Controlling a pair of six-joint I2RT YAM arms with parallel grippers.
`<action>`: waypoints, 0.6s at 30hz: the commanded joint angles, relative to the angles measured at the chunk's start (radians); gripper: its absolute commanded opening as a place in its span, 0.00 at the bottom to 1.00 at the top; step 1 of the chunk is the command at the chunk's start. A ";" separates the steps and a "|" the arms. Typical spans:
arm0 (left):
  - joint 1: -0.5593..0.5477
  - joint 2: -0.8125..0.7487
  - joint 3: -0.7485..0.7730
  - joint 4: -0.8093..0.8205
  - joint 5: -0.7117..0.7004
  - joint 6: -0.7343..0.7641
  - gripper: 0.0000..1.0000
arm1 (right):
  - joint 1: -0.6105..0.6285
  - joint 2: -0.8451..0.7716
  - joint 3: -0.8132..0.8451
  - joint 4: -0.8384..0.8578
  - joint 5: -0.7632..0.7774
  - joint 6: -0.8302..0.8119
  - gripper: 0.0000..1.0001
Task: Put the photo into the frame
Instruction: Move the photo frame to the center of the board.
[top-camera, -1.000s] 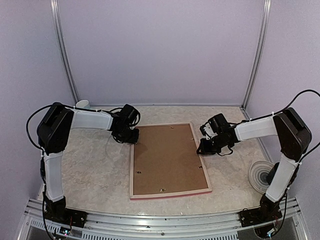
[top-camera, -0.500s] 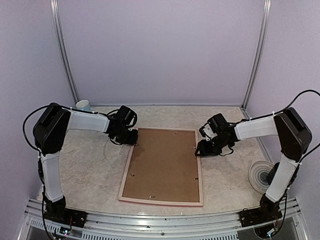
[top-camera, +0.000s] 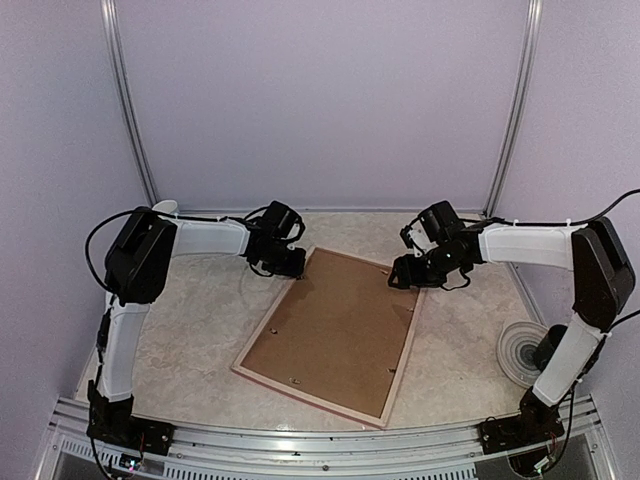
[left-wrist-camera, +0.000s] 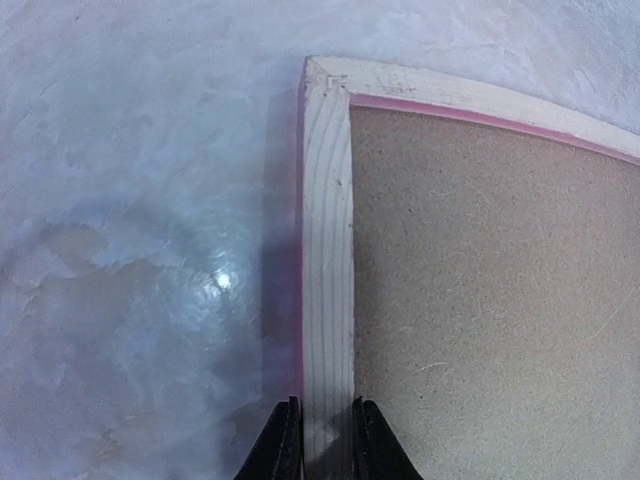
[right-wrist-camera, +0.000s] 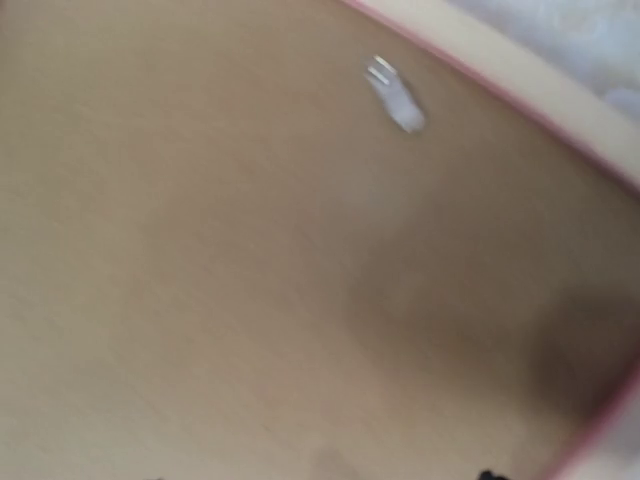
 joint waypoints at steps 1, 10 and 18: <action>-0.025 0.080 0.101 -0.049 0.039 0.021 0.21 | -0.004 0.014 0.058 -0.038 0.019 -0.011 0.67; 0.004 -0.128 -0.049 0.050 -0.036 -0.060 0.54 | -0.004 0.053 0.149 0.012 -0.025 -0.100 0.65; -0.015 -0.400 -0.370 0.095 -0.021 -0.140 0.53 | 0.012 0.110 0.177 0.163 -0.125 -0.233 0.58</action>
